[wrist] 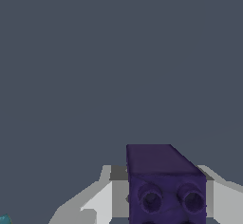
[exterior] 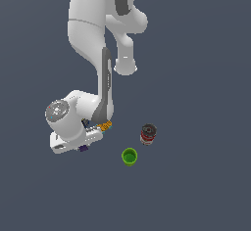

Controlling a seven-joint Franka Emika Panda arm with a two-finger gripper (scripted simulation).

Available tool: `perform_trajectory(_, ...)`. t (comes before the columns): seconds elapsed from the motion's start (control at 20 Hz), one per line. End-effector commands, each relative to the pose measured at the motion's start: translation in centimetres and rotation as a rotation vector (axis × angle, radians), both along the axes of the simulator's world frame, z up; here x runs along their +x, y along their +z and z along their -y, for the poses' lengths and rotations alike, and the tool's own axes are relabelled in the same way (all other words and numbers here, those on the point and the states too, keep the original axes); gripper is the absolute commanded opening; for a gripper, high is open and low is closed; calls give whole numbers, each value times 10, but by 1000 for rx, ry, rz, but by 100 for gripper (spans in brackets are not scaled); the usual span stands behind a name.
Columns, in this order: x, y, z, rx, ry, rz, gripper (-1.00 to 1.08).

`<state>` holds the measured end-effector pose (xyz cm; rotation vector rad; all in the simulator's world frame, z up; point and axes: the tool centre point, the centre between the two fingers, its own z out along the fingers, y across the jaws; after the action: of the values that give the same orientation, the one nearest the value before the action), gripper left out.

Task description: Pick up a designated object from a clutter of objects.

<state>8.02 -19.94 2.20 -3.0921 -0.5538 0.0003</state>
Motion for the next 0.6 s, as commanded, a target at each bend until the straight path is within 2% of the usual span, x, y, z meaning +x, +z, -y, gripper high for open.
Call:
perform_trajectory(0.0, 0, 0, 0, 0, 0, 0, -100)
perform_trajectory(0.3, 0, 4, -4, 0, 0, 0, -100)
perform_trajectory(0.55, 2, 21, -19, 0, 0, 0, -100)
